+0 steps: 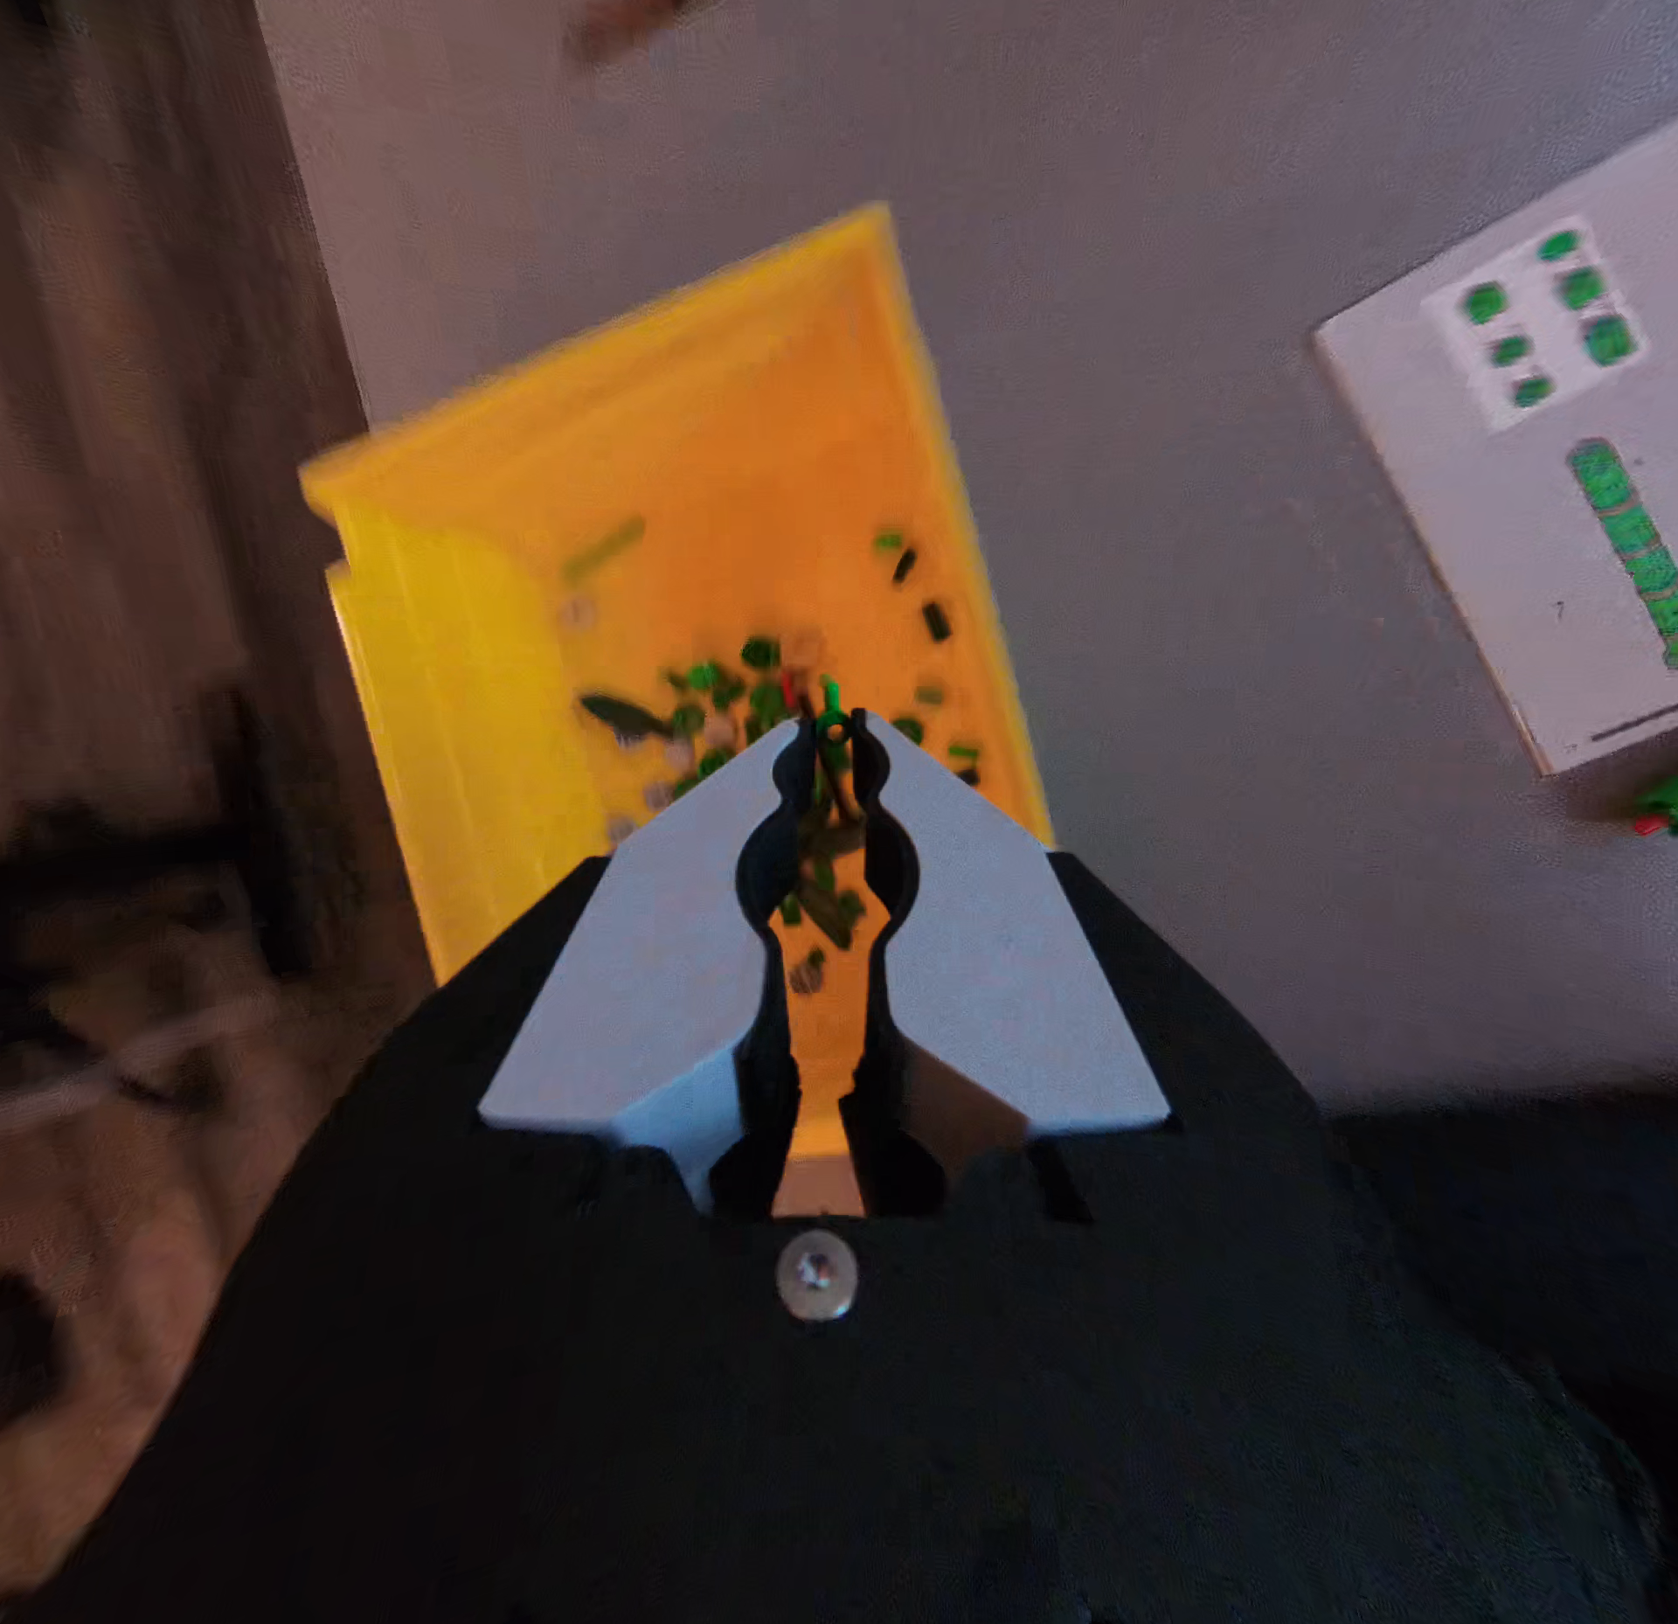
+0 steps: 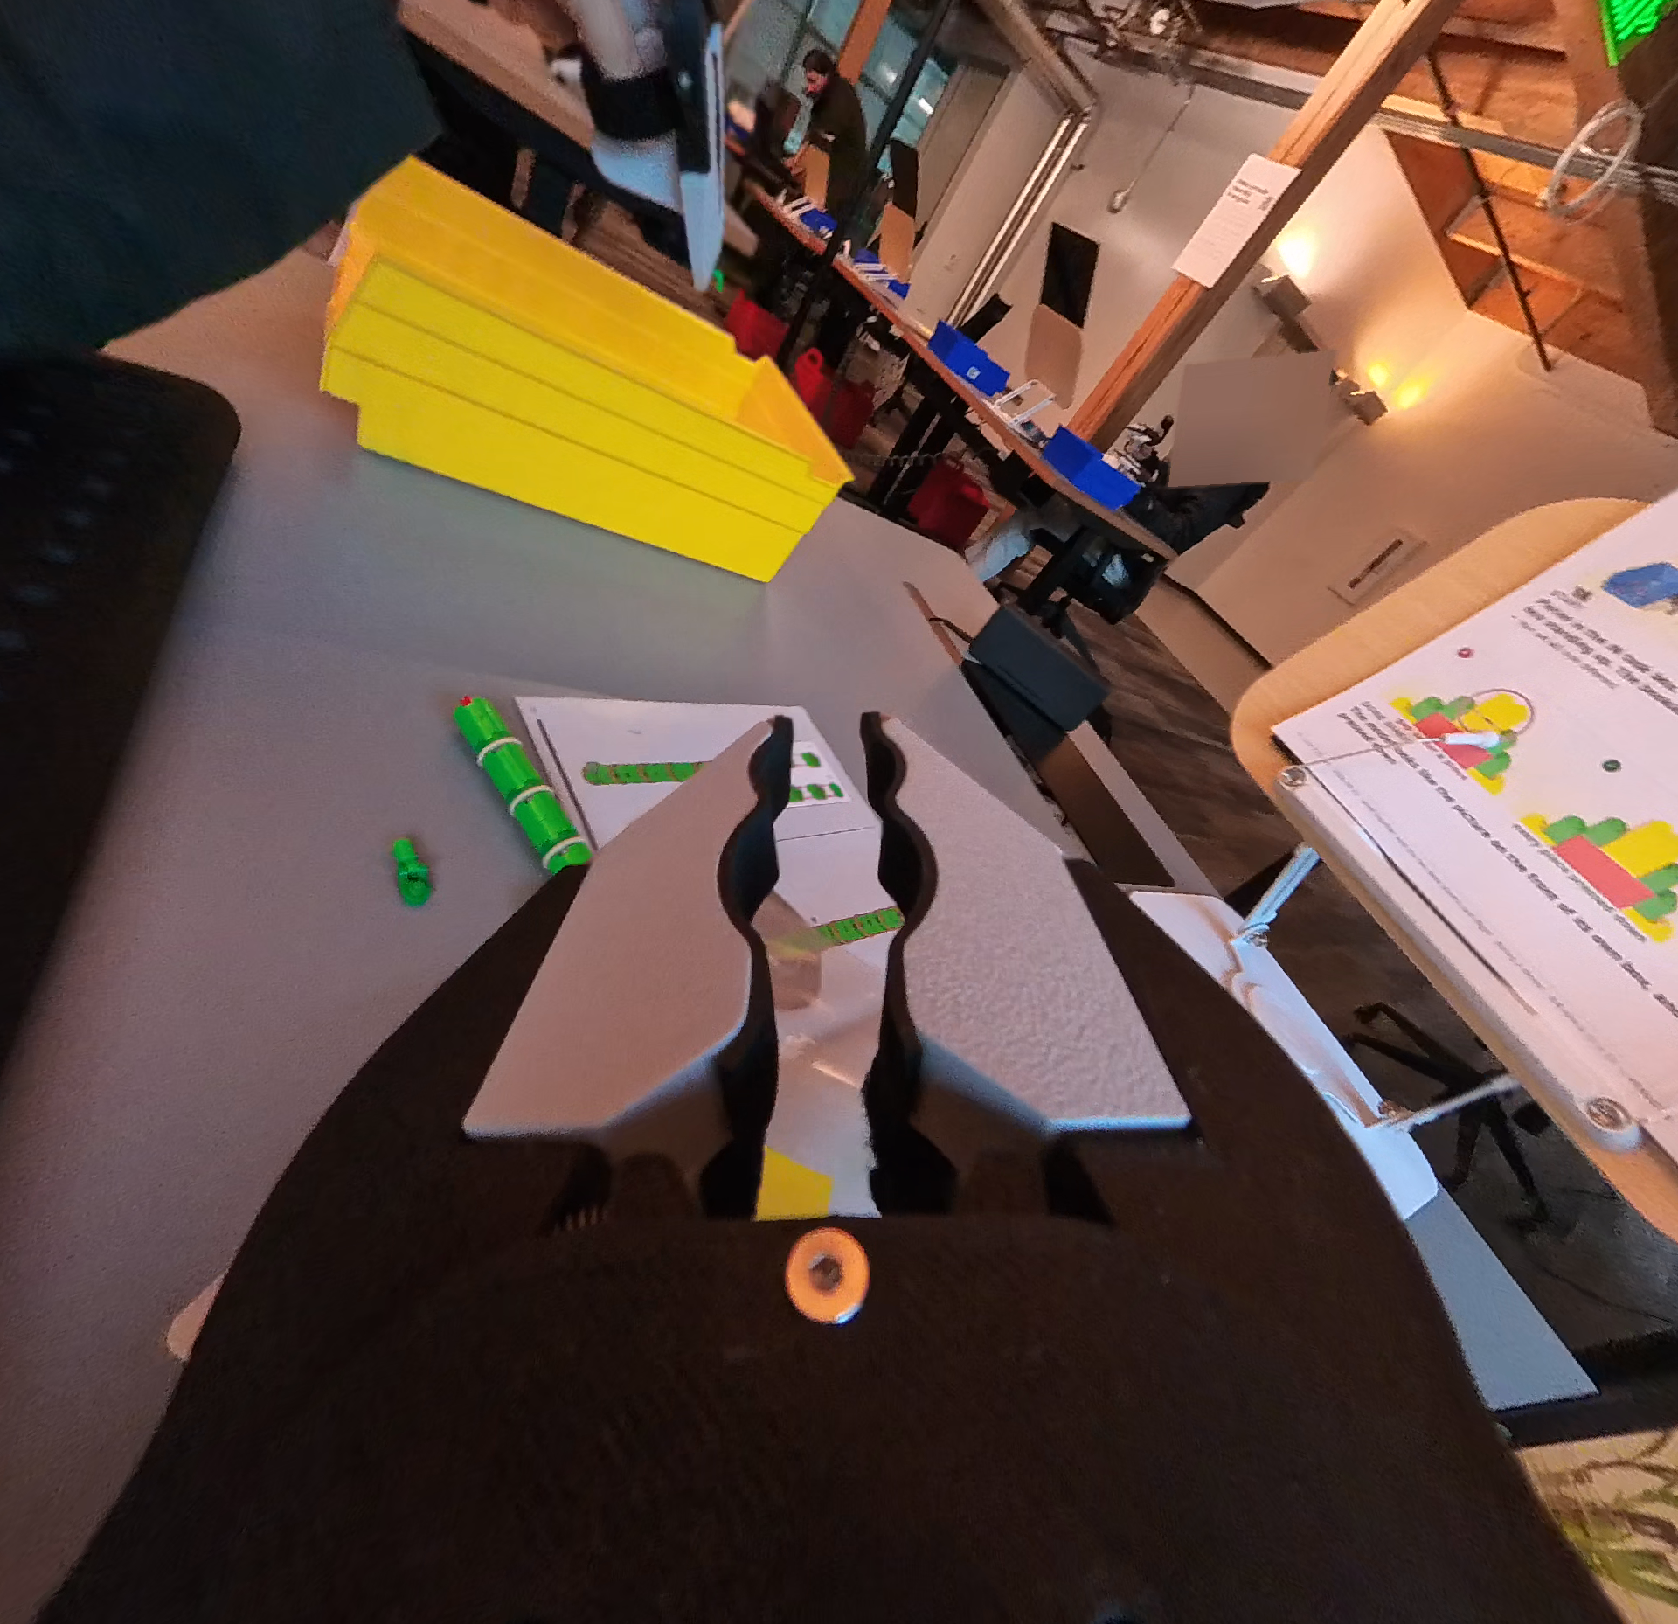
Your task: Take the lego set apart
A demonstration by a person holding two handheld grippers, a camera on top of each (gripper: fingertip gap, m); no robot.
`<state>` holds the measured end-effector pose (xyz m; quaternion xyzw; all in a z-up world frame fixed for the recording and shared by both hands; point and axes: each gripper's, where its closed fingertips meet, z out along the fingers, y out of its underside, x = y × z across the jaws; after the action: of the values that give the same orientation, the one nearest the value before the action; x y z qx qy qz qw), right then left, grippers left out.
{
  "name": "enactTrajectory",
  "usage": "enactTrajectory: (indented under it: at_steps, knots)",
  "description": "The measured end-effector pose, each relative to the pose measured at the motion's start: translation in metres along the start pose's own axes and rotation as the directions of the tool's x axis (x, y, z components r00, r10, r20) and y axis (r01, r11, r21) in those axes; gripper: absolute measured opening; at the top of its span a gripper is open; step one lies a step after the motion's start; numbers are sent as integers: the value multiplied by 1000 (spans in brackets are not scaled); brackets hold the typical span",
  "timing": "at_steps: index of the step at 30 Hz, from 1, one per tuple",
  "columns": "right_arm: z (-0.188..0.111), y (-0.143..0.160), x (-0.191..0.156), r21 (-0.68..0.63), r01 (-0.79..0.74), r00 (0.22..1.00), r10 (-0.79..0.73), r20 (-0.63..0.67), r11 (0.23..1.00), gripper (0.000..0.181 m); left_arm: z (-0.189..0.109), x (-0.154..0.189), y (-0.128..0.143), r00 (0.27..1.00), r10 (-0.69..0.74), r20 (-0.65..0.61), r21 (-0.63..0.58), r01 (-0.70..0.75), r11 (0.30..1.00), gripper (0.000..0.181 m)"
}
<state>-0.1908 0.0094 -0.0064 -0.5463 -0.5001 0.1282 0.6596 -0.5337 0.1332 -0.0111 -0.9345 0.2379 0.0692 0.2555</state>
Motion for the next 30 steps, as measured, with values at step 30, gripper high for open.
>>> enactTrajectory:
  at_steps: [30]
  knots:
    - [31,62,-129,-625,232,826,189,531,745,13,-61,201,-106,783,454,-425,512,-206,834,36]
